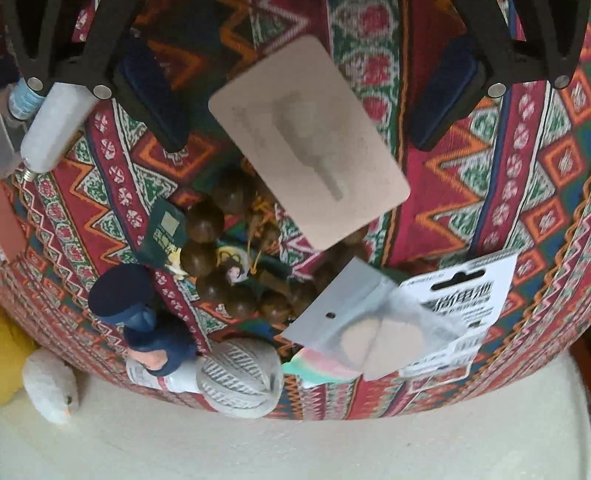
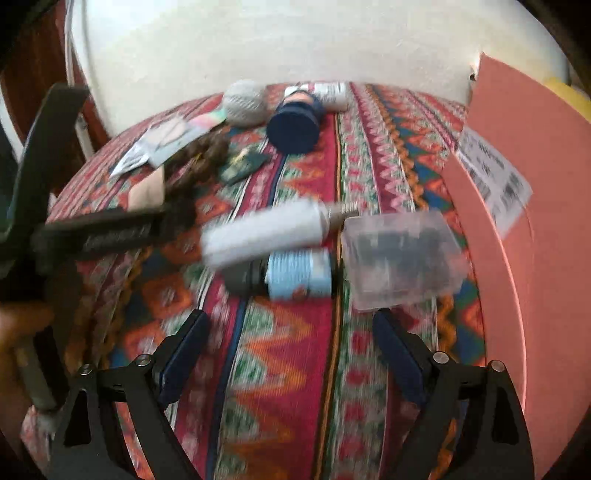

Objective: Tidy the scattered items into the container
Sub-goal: 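Grasp the small blue-labelled bottle with the right tool while the left grasps the beige card, then carry the bottle and beige card into the pink box and release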

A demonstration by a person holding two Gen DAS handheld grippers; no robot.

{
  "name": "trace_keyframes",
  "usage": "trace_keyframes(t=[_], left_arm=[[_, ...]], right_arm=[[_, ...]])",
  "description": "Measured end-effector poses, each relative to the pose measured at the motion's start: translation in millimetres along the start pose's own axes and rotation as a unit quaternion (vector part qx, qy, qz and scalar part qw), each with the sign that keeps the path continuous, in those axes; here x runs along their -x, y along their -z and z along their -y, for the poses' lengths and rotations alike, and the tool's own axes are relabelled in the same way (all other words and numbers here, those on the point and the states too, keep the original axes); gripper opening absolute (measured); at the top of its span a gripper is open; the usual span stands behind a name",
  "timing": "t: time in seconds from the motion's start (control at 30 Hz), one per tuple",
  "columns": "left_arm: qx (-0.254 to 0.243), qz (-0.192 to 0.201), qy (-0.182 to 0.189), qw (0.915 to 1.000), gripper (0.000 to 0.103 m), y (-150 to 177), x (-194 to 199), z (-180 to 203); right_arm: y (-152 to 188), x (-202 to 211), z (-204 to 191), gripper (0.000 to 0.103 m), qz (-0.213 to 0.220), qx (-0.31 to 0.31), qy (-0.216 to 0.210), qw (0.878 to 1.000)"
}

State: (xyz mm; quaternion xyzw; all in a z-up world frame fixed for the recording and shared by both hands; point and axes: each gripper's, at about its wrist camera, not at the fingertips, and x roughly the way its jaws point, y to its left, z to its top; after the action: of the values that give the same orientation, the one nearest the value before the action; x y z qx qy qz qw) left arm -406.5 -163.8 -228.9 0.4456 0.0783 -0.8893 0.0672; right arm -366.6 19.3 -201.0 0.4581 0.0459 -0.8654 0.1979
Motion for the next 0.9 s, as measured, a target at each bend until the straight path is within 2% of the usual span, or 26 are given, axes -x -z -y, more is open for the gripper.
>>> trace_keyframes(t=[0.03,0.07,0.1,0.13,0.17,0.3,0.33,0.4,0.6,0.77,0.9], left_arm=[[-0.005,0.001,0.008,1.0000,0.096,0.4,2.1,-1.9],[-0.009,0.002,0.017,0.9998,0.088,0.9,4.2,-3.7],[-0.014,0.002,0.025,0.9996,0.080,1.3,6.2,-5.6],[-0.019,0.003,0.033,0.9993,0.060,1.8,8.3,-7.4],[-0.023,0.004,0.042,0.9988,0.053,2.2,10.4,-9.3],[-0.042,0.007,0.075,0.9963,0.040,4.0,18.7,-16.7],[-0.047,0.008,0.084,0.9954,0.032,4.4,20.8,-18.5],[-0.050,0.008,0.092,0.9945,0.030,7.6,26.7,-21.7],[-0.076,0.010,0.083,0.9936,0.024,26.9,55.4,-26.3],[-0.078,0.028,0.103,0.9913,0.011,37.9,89.8,-29.6],[-0.085,0.043,0.113,0.9890,0.011,45.7,121.5,-27.4]], right_arm=[[-4.3,-3.0,0.6,0.083,0.003,0.002,0.004,1.000],[-8.1,-3.9,0.9,0.068,0.008,0.004,0.004,1.000],[-11.9,-4.8,1.2,0.065,0.014,0.006,0.005,1.000],[-12.8,-3.7,1.2,0.065,0.013,0.006,0.004,1.000],[-13.6,-2.7,1.2,0.065,0.012,0.006,0.002,1.000],[-9.0,4.9,1.1,0.065,0.007,0.004,-0.006,1.000],[-7.3,7.6,1.2,0.065,0.006,0.001,-0.009,1.000],[-3.5,15.2,-0.1,0.065,0.004,-0.005,-0.020,1.000],[7.2,41.0,-6.6,0.065,0.006,-0.016,-0.038,0.999],[20.0,76.8,-12.6,0.065,0.023,-0.014,-0.054,0.998],[31.6,108.6,-14.9,0.065,0.038,-0.017,-0.069,0.997]])
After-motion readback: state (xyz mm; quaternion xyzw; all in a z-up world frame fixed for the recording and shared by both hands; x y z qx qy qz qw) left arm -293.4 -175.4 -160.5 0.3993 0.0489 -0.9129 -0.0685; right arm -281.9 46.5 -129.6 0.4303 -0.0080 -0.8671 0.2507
